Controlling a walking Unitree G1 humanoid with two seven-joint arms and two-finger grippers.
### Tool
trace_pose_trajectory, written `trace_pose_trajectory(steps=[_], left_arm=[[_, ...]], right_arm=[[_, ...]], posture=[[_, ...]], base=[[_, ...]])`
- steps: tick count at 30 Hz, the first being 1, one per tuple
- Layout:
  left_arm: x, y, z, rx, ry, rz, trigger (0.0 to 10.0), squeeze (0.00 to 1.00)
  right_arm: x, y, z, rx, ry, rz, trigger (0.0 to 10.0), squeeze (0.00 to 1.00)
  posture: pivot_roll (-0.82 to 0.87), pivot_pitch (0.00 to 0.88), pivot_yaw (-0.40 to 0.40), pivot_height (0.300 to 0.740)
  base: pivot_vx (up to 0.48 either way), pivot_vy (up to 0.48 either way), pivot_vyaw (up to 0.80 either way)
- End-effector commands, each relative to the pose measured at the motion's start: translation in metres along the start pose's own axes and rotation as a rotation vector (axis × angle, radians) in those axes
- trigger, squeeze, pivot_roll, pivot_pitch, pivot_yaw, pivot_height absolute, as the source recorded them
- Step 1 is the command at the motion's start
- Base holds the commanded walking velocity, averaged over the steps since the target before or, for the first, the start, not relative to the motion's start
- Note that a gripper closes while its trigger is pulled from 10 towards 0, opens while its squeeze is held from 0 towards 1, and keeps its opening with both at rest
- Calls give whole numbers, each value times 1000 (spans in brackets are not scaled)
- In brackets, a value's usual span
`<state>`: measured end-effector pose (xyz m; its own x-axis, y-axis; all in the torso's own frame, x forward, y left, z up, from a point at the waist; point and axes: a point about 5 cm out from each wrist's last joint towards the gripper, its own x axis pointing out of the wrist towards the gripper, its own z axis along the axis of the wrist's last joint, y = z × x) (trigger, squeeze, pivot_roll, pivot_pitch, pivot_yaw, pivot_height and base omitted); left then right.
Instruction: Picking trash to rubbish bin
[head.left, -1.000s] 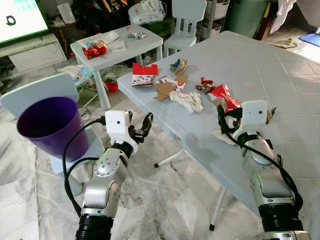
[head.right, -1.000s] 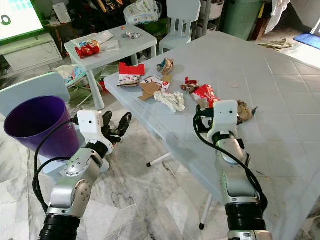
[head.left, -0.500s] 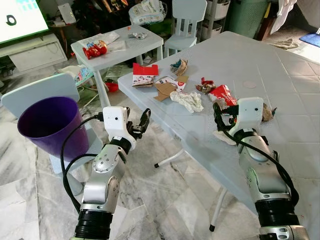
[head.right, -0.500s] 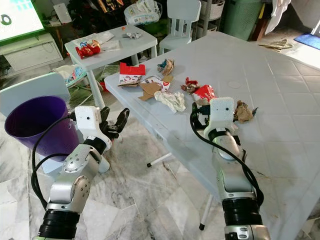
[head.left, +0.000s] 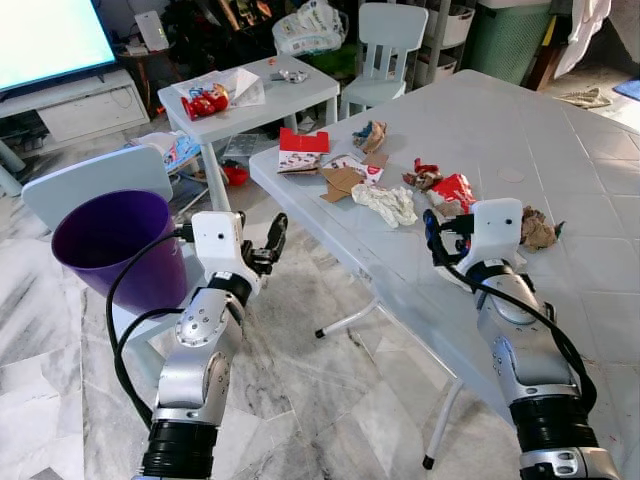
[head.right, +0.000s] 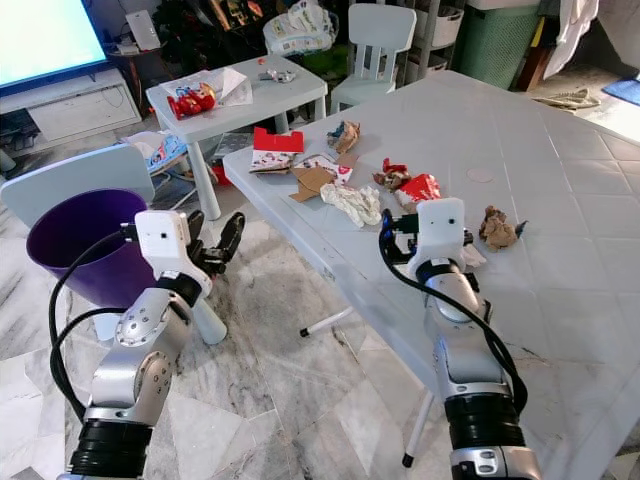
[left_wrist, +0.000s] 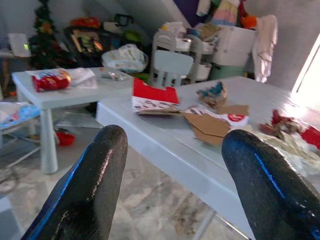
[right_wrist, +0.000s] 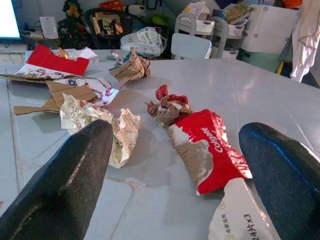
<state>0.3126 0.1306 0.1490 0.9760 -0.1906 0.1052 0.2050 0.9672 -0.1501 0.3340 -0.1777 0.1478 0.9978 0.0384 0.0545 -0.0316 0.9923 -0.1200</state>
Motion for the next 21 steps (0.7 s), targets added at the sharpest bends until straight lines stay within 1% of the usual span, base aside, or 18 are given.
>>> trace_pose_trajectory(steps=[1,10,15,19,21], left_arm=[[0,4,-2,11,9,14,10000,0],[1,5,0,9,2,20,10000,0],[-1,11,-1,-2,2,51,10000,0],[-1,12,1,10,2,44,10000,0],[3,15,7,24,-17,32,10000,0]], right_arm=[[1,0,-1,-1,3,6,10000,0],[5,-2,5,-7,-12,9,10000,0],[4,-7,6,-13,-17,-8,10000,0],[5,-10,8,-13,-24,-21,10000,0],[4,-12,8,-13,-21,-42,10000,0]], posture=[[97,0,-22,740],[83,0,-34,740],[74,0,-28,740],[72,0,-23,740],[66,0,-15,740]], base=[[0,0,0],[0,0,0],[0,0,0],[0,0,0],[0,0,0]])
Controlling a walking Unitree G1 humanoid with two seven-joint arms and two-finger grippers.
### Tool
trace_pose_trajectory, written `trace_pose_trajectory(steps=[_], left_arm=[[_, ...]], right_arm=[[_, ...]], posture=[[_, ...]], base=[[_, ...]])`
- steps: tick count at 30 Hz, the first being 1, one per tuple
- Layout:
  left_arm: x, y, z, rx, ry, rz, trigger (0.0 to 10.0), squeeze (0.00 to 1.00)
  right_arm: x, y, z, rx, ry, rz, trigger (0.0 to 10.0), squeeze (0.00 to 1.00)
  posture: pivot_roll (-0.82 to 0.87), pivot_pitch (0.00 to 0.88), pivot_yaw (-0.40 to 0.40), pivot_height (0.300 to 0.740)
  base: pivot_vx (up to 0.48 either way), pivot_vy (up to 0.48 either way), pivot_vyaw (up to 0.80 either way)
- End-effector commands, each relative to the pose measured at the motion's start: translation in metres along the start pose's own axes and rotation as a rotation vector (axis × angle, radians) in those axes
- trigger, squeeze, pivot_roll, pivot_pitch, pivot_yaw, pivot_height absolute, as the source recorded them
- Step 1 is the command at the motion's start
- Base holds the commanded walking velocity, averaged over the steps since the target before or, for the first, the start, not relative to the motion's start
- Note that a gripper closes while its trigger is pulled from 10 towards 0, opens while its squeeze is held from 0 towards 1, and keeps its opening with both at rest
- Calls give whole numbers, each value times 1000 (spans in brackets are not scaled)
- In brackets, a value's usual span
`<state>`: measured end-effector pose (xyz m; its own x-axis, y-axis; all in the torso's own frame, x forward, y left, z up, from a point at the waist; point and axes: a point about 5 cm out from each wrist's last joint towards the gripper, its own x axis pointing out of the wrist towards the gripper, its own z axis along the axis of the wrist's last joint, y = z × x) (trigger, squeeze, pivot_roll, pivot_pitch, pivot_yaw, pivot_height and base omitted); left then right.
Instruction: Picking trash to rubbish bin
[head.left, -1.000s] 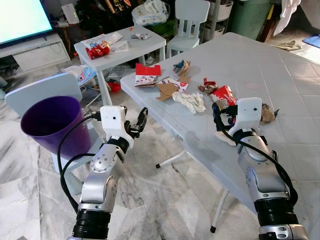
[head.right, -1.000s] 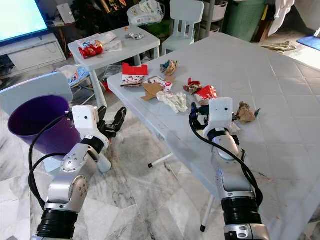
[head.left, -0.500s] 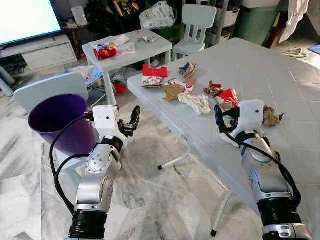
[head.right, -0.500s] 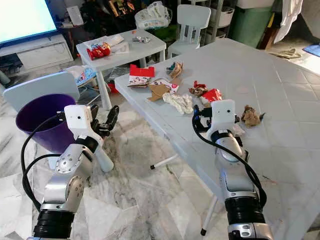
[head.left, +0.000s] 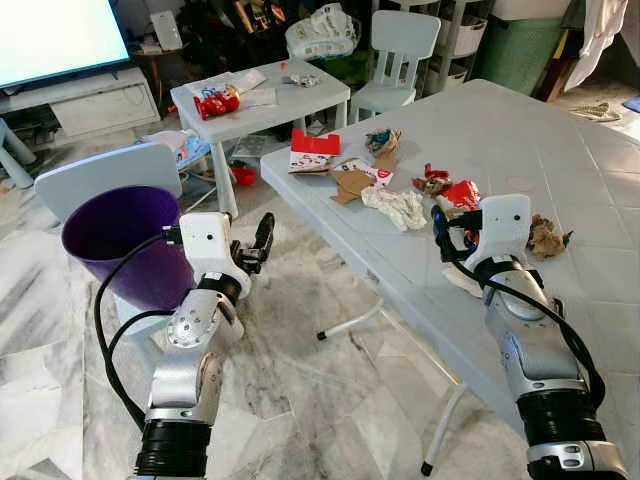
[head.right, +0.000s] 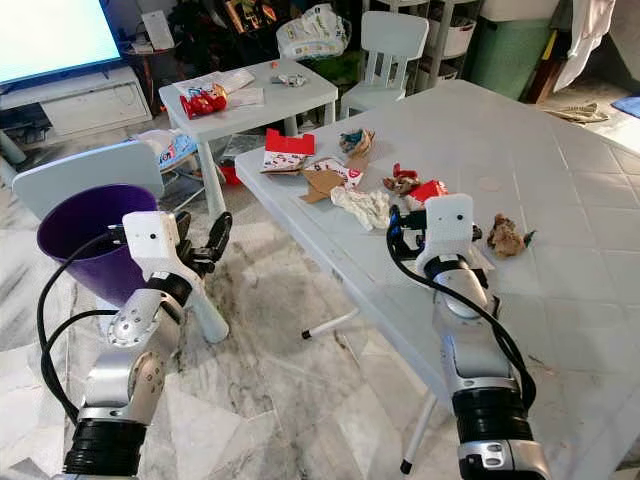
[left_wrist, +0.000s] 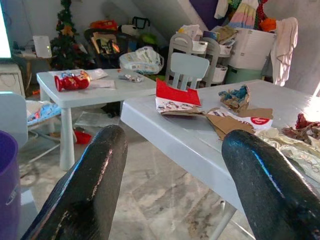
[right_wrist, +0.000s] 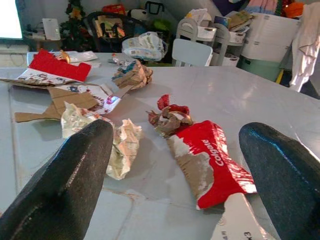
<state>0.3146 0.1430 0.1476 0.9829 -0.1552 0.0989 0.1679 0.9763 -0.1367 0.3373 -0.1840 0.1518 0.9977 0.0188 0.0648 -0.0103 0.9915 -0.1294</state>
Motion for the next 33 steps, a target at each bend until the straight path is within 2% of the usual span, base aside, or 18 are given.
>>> trace_pose_trajectory(steps=[1,3,7,10,14,15,18,21,23,28,31,33], left_arm=[[6,4,9,11,-23,-2,10000,0],[14,8,15,13,-37,14,10000,0],[20,6,21,5,-54,17,10000,0],[22,3,23,0,-63,14,10000,0],[22,3,23,1,-63,13,10000,0],[20,4,21,1,-51,15,10000,0],[15,6,16,3,-25,13,10000,0],[10,5,9,-6,19,-15,10000,0],[4,-2,-1,-38,96,-84,10000,0],[-1,-12,-9,-42,156,-163,10000,0],[-5,-25,-15,-32,217,-263,10000,0],[-6,-27,-15,-30,215,-276,10000,0]], right_arm=[[1,-6,5,-2,-11,-26,10000,0],[-1,-6,2,-2,-1,-33,10000,0],[-4,-6,-1,6,12,-41,10000,0],[-5,-8,-6,-35,55,-56,10000,0],[-5,-10,-10,-47,91,-65,10000,0],[-5,-15,-16,-89,150,-74,10000,0],[-7,-20,-20,-119,202,-80,10000,0],[-8,-27,-22,-166,230,-96,10000,0],[-9,-31,-20,-217,245,-96,10000,0],[-10,-37,-22,-231,292,-107,10000,0],[-14,-37,-32,-197,355,-110,10000,0],[-14,-35,-33,-187,360,-102,10000,0]], posture=[[66,0,-13,740],[65,0,-13,740],[65,0,-10,740],[67,9,-12,740],[70,17,-11,740],[76,31,-11,740],[77,47,-8,740],[77,57,-7,740],[77,64,-6,740],[73,71,-6,740],[75,75,-9,740],[76,77,-9,740]], base=[[0,0,0],[0,0,0],[0,0,0],[0,0,0],[0,0,0],[0,0,0],[0,0,0],[0,0,0],[0,0,0],[0,0,0],[0,0,0],[0,0,0]])
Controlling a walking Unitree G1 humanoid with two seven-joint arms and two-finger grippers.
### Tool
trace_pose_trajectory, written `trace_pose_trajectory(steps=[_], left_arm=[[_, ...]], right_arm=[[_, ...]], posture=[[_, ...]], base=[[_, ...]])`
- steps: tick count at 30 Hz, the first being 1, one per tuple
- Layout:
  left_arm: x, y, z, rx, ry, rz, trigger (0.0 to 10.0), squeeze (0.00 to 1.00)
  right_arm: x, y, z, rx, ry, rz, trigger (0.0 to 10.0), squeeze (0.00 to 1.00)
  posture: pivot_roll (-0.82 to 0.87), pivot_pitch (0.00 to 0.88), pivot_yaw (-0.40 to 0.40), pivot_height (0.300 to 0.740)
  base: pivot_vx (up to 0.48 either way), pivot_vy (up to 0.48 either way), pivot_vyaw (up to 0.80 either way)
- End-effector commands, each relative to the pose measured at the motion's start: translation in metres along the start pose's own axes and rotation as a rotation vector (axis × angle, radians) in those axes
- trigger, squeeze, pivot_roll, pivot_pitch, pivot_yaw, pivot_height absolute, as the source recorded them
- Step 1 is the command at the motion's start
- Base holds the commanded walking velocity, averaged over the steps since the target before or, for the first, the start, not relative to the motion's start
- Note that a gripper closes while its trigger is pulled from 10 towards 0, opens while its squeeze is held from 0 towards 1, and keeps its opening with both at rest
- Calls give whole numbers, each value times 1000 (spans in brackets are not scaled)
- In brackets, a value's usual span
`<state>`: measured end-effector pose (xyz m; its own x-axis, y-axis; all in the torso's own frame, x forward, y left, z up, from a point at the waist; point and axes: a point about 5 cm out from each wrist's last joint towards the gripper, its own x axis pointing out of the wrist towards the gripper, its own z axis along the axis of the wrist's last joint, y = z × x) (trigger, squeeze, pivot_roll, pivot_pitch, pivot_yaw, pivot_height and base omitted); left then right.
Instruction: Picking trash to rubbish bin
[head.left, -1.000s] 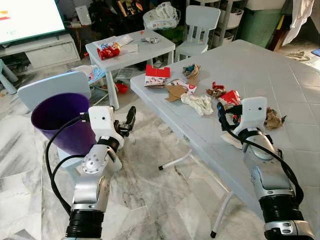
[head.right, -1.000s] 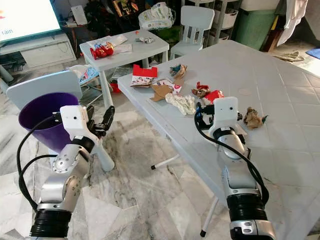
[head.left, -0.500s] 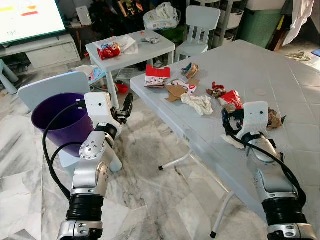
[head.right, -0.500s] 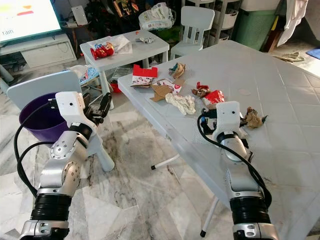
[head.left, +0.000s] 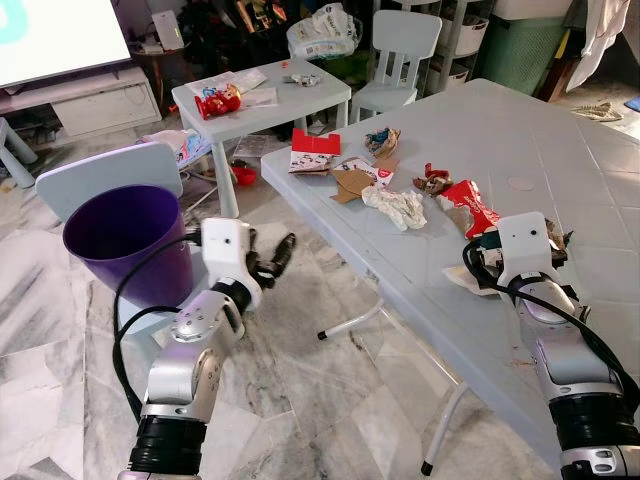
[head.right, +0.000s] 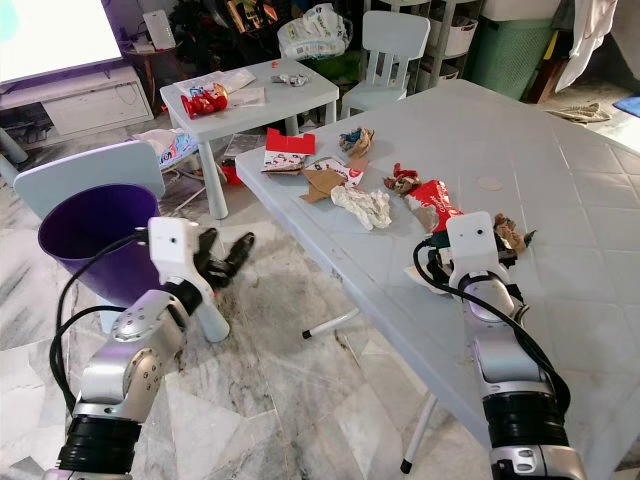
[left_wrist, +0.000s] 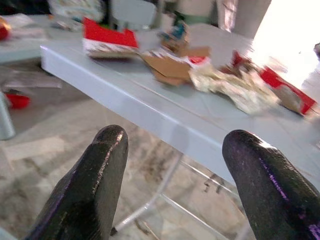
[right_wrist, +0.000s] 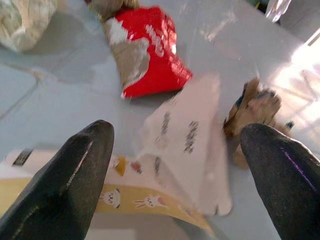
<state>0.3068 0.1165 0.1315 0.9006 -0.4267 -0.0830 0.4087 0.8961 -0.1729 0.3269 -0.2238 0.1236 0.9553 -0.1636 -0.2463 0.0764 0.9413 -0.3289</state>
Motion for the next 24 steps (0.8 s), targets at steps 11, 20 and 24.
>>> trace_pose_trajectory(steps=[11,20,24], left_arm=[[-4,-4,7,24,8,-22,10000,0],[-4,-5,8,25,6,-22,10000,0],[-3,-5,8,25,5,-21,10000,0]], right_arm=[[-4,14,-13,52,91,85,10000,0],[-6,21,-19,53,119,112,0,0],[-7,23,-22,47,137,120,0,0]], posture=[[82,85,-15,740],[82,88,-17,740],[82,88,-17,740]], base=[[0,0,0],[0,0,0],[0,0,0]])
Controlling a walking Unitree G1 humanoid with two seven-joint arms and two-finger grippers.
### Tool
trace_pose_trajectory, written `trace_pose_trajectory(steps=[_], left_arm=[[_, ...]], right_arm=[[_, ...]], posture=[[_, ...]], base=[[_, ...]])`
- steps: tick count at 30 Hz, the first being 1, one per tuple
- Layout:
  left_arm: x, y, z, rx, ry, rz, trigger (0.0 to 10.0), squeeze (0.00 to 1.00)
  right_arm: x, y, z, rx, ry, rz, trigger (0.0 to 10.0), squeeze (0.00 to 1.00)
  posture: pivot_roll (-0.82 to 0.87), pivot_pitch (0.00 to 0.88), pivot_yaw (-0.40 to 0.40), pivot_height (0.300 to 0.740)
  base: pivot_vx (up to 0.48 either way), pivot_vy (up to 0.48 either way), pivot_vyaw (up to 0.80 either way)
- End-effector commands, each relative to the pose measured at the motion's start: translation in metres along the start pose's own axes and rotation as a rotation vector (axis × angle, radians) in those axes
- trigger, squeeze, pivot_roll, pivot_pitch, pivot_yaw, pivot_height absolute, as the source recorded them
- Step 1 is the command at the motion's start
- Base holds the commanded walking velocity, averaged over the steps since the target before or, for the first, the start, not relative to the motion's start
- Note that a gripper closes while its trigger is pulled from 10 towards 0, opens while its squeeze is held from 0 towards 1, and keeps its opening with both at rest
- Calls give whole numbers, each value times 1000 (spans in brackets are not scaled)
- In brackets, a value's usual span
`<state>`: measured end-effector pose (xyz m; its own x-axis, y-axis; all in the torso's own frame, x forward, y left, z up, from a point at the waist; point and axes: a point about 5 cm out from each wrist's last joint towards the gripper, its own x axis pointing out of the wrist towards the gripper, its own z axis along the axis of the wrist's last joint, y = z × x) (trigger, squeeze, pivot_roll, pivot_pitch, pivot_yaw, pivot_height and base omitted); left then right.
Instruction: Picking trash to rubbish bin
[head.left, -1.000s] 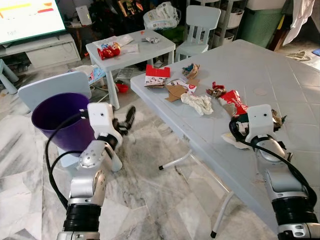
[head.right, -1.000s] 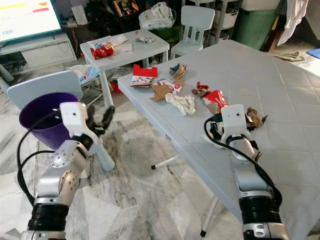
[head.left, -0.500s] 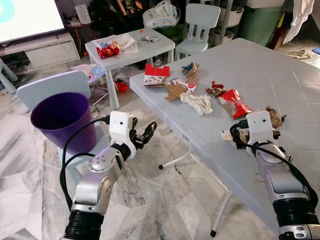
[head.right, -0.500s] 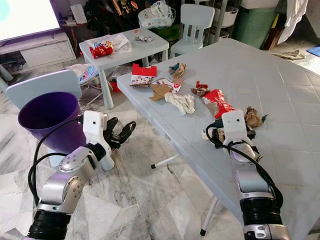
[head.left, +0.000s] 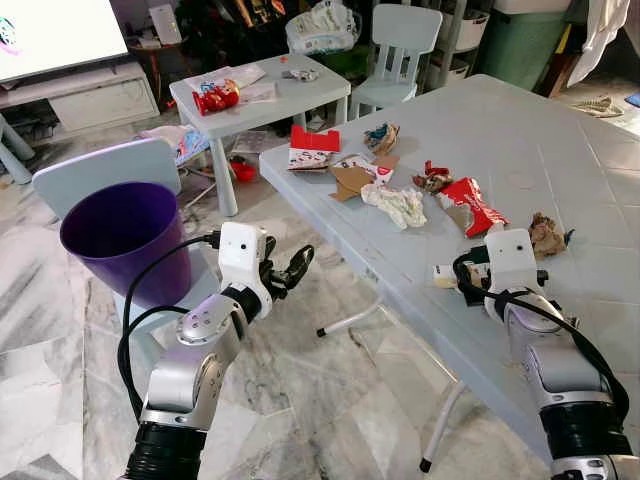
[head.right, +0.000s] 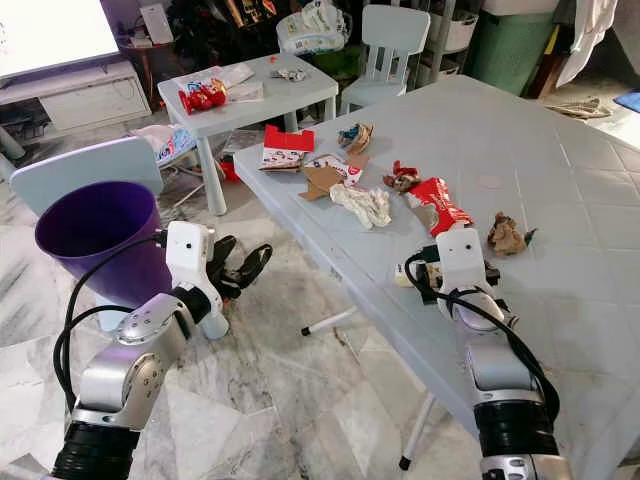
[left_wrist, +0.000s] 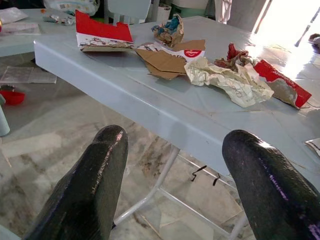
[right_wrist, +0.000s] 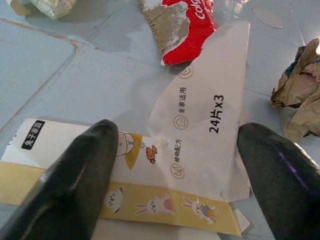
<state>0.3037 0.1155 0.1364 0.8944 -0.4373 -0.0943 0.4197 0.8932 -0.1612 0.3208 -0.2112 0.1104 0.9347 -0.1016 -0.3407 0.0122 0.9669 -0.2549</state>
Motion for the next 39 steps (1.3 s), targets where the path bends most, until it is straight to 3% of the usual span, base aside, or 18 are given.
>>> trace_pose_trajectory(steps=[1,18,20,22,27,39], left_arm=[[-1,-2,4,12,-8,-11,10000,0],[2,-5,7,-9,-11,-27,10000,0],[1,-8,7,-34,-8,-52,10000,0],[-2,-27,4,-85,45,-214,10000,0],[-7,-44,-4,-87,129,-341,10000,0],[-15,-51,-11,-87,225,-416,10000,0]], right_arm=[[-1,7,-13,-6,65,34,0,0],[-4,10,-18,-13,90,54,0,0],[-3,10,-18,-11,90,57,0,0],[-4,12,-17,-6,88,67,0,0],[-3,12,-16,-5,85,70,0,0],[-1,11,-15,-13,86,65,0,0]], posture=[[82,88,-17,740],[80,86,-18,740],[80,86,-18,740],[80,86,-18,740],[78,81,-17,740],[80,75,-15,740]], base=[[0,0,0],[0,0,0],[0,0,0],[0,0,0],[0,0,0],[0,0,0]])
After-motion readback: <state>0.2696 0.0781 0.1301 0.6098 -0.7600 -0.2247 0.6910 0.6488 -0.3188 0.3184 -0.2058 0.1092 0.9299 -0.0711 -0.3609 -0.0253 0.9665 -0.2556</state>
